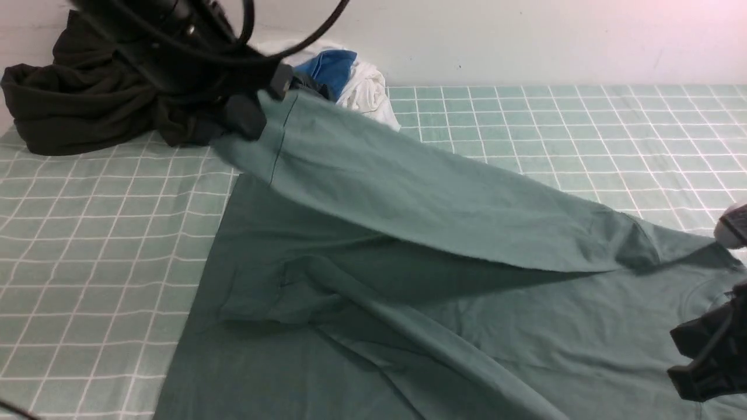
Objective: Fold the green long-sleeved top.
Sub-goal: Use the left arm to drag and drop the cuff onto the cuff closest to the left arm
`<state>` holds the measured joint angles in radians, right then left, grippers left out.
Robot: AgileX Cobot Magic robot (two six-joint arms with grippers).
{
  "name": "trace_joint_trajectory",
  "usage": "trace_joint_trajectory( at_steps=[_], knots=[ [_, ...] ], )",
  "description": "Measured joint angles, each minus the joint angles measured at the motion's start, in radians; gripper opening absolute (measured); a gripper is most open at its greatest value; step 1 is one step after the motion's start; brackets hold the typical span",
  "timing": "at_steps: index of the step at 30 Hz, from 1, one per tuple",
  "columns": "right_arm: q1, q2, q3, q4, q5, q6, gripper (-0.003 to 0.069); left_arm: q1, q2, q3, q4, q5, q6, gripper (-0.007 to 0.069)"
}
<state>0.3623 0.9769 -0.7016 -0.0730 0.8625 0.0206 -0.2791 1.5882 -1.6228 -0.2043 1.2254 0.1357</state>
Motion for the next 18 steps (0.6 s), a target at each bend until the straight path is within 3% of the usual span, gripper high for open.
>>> trace_joint_trajectory(
  at_steps=[6,10,15,18],
  knots=[
    [0.043,-0.039,0.000,0.000,0.027,-0.032,-0.0014,0.000,-0.194,0.509,-0.016,-0.183,-0.005,0.0038],
    [0.058,-0.040,0.000,0.000,0.032,-0.034,-0.0014,0.000,-0.223,0.703,-0.020,-0.305,-0.005,0.0057],
    [0.067,-0.040,0.000,0.000,0.057,-0.041,-0.0014,0.000,-0.224,0.851,-0.022,-0.409,0.059,0.0206],
    [0.067,-0.040,-0.006,0.021,0.126,-0.076,-0.0014,-0.002,-0.235,0.847,-0.025,-0.346,0.148,0.0384]
  ],
)
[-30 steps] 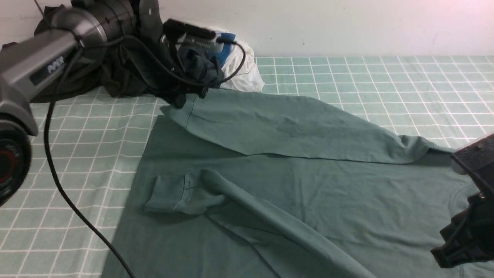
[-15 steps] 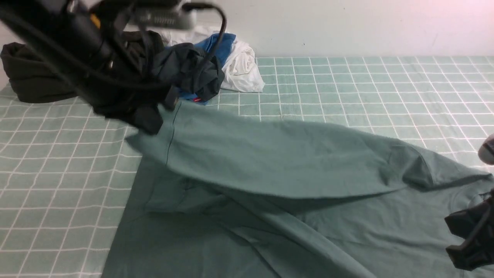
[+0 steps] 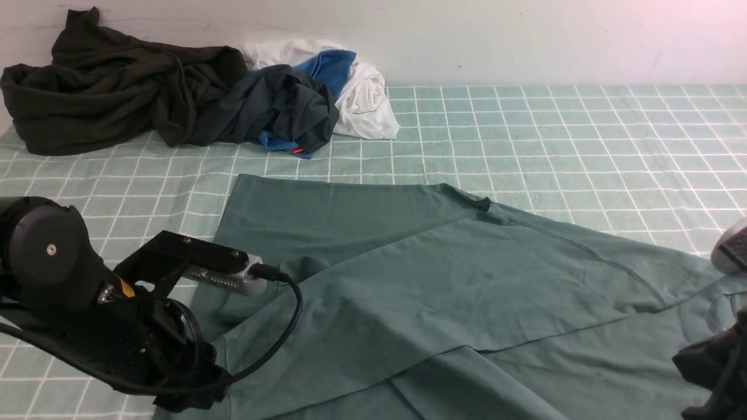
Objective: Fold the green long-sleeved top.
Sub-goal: Use the left arm to drag and drop the cuff onto the cuff closest to the left arm, then use both arms simultaneously to clamp the lower edge of the clothing fabric
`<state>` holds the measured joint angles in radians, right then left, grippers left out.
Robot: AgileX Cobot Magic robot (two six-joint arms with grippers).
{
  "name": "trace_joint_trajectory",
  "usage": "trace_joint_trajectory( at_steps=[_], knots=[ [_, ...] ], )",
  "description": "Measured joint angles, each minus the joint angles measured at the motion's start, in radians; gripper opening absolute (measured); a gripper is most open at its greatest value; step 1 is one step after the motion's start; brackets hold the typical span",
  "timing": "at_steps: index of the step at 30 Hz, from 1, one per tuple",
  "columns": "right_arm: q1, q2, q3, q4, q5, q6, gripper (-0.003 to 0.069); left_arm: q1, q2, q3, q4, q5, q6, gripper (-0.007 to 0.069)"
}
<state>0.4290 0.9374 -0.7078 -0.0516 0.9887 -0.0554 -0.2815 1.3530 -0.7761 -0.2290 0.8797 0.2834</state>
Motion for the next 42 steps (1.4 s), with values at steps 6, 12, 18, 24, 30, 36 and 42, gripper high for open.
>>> trace_joint_trajectory(
  at_steps=[6,12,18,24,30,36,42],
  knots=[
    [0.053,0.000,-0.032,0.093,0.111,-0.114,-0.0014,-0.154,-0.019,0.043,0.018,0.142,0.154,0.0449],
    [0.118,0.000,-0.034,0.129,0.142,-0.173,-0.0014,-0.421,-0.016,0.207,0.205,0.109,0.227,0.0404],
    [0.118,0.000,-0.035,0.129,0.114,-0.174,-0.0014,-0.488,-0.016,0.288,0.290,-0.001,0.201,0.0390],
    [0.118,0.000,-0.035,0.129,0.104,-0.174,-0.0014,-0.488,-0.016,0.295,0.353,-0.063,0.139,0.0371],
    [0.118,0.000,-0.035,0.129,0.104,-0.175,-0.0014,-0.488,0.002,0.295,0.340,-0.041,0.106,0.0310],
    [0.118,0.000,-0.035,0.129,0.102,-0.175,-0.0014,-0.488,0.012,0.295,0.303,-0.016,0.112,0.0310],
    [0.118,0.000,-0.035,0.129,0.100,-0.175,-0.0014,-0.488,0.064,0.286,0.321,-0.035,0.111,0.0307]
  ],
)
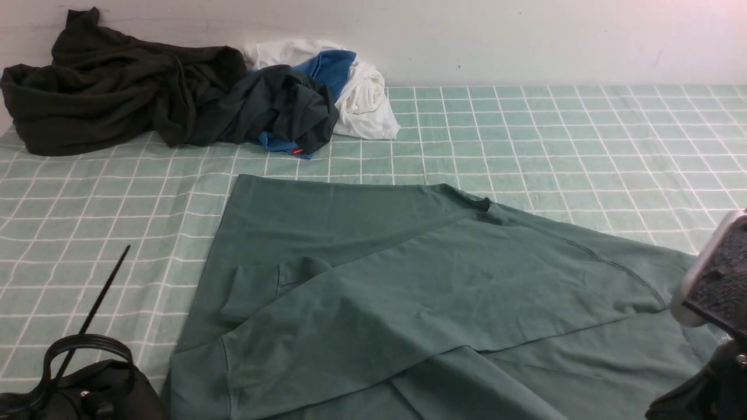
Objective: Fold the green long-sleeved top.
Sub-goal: Use both arms simultaneously to clamp the lower edge of the clothing fabric
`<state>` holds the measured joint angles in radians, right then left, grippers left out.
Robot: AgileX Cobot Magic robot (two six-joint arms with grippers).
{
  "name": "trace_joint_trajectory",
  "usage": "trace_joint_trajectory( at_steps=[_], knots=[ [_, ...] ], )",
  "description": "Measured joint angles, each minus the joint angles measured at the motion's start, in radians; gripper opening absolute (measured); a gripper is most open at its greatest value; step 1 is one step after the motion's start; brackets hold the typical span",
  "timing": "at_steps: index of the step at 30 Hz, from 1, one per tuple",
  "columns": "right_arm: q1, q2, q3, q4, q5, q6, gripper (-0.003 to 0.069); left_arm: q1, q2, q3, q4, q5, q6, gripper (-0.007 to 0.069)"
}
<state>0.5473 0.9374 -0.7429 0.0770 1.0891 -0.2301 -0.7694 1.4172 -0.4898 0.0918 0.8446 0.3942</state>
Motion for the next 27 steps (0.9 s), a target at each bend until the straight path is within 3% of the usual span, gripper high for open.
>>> trace_joint_trajectory(
  at_steps=[8,14,20,23,27],
  knots=[
    [0.000,0.000,0.000,0.000,0.000,0.000,-0.0014,0.000,0.034,-0.080,0.052,0.028,-0.152,0.0157],
    [0.000,0.000,0.000,0.000,0.000,-0.001,-0.0014,0.000,0.032,-0.103,0.057,0.048,-0.171,0.0039],
    [0.001,0.000,0.000,0.000,0.000,-0.053,-0.0005,0.000,0.032,-0.104,0.057,0.047,-0.176,0.0016],
    [0.001,0.000,0.000,0.000,0.005,-0.140,0.0036,0.000,0.021,-0.108,0.062,0.065,-0.202,0.0016],
    [0.001,0.006,0.039,-0.006,0.008,-0.305,0.0206,0.005,-0.070,-0.110,0.079,0.128,-0.267,0.0016]
  ],
)
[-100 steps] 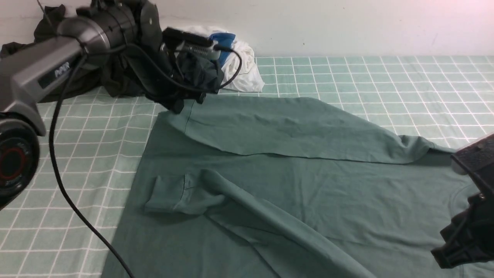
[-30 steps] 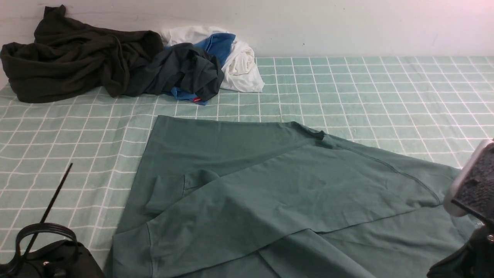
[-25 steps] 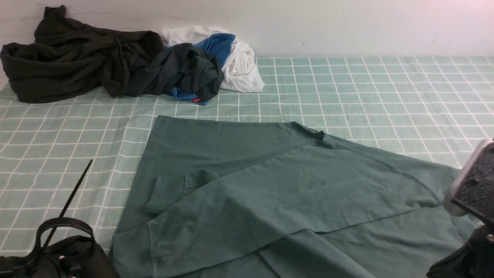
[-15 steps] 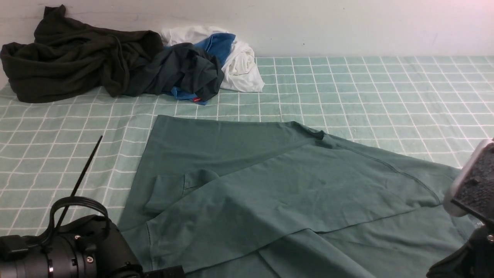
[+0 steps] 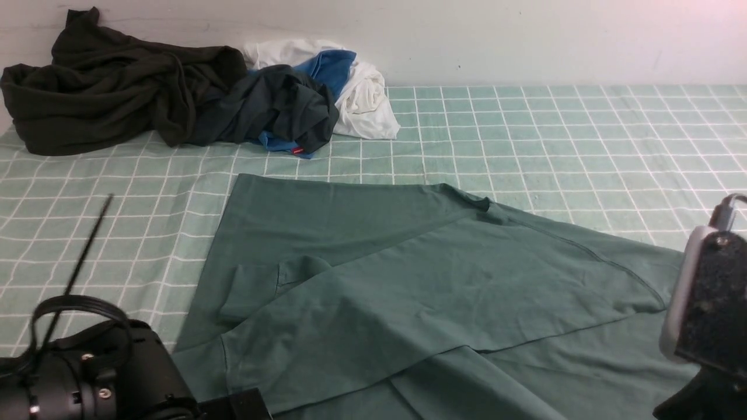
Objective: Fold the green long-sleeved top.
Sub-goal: Use both arms simultaneously to clamp the lower edge of the clothing fabric
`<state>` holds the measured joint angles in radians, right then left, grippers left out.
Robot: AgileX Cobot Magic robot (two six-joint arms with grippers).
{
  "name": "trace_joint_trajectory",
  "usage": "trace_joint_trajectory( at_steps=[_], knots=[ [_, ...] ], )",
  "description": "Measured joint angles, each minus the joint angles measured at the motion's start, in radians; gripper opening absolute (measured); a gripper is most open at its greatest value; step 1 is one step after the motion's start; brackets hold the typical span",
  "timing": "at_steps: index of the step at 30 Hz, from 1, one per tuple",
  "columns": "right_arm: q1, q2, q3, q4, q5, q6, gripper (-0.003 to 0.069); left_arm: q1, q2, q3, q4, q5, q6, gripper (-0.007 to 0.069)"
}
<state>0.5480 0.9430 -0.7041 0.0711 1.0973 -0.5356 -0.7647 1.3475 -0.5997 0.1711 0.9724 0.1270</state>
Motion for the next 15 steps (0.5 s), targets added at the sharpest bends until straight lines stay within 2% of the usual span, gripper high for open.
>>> trace_joint_trajectory(
  at_steps=[1,2,5,6,8,15],
  knots=[
    [0.000,0.003,0.006,-0.001,0.000,-0.015,0.0226,0.001,-0.005,0.001,-0.002,0.003,0.000,0.0016],
    [0.000,0.020,0.033,-0.019,-0.001,-0.067,0.0310,0.016,-0.038,0.001,-0.017,0.013,0.009,0.0016],
    [0.000,0.074,0.102,-0.057,-0.031,-0.119,0.0435,0.044,-0.072,0.001,-0.059,0.026,0.066,0.0016],
    [0.000,0.078,0.107,-0.060,-0.039,-0.121,0.0442,0.046,-0.074,0.001,-0.061,0.027,0.069,0.0016],
    [0.000,0.137,0.163,-0.090,-0.094,-0.138,0.0504,0.057,-0.078,0.001,-0.082,0.027,0.113,0.0016],
    [0.000,0.272,0.226,-0.174,-0.303,-0.146,0.0530,0.057,-0.078,0.002,-0.088,0.019,0.135,0.0016]
  ],
)
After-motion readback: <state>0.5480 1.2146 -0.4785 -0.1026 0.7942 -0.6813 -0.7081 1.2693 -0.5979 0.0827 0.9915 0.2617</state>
